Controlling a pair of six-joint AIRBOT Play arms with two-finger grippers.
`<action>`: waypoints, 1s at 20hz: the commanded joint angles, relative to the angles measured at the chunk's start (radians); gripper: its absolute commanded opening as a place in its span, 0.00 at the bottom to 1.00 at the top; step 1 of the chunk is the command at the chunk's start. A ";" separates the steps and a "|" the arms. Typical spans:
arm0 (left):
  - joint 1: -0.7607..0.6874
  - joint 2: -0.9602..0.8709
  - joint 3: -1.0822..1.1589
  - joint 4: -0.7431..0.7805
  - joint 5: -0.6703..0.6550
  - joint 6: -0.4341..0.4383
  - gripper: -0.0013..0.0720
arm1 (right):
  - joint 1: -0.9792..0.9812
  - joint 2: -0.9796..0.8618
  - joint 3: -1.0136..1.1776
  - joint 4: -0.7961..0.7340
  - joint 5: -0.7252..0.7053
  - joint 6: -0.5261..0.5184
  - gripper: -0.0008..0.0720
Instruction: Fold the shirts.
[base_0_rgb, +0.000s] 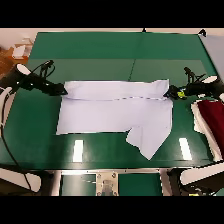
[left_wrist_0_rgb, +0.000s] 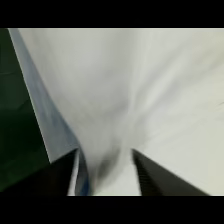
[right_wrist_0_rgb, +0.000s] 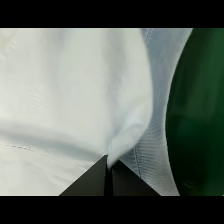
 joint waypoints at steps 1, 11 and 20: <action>-0.001 -0.001 0.000 0.000 -0.072 -0.094 0.76 | -0.002 0.001 0.014 -0.002 0.034 0.013 0.16; 0.157 0.290 -0.237 0.246 -0.418 -0.321 0.76 | -0.190 0.259 -0.126 -0.031 0.321 0.120 0.30; 0.189 0.865 -0.942 -0.057 -0.098 -0.362 0.76 | -0.412 0.888 -0.872 -0.045 0.103 0.212 0.30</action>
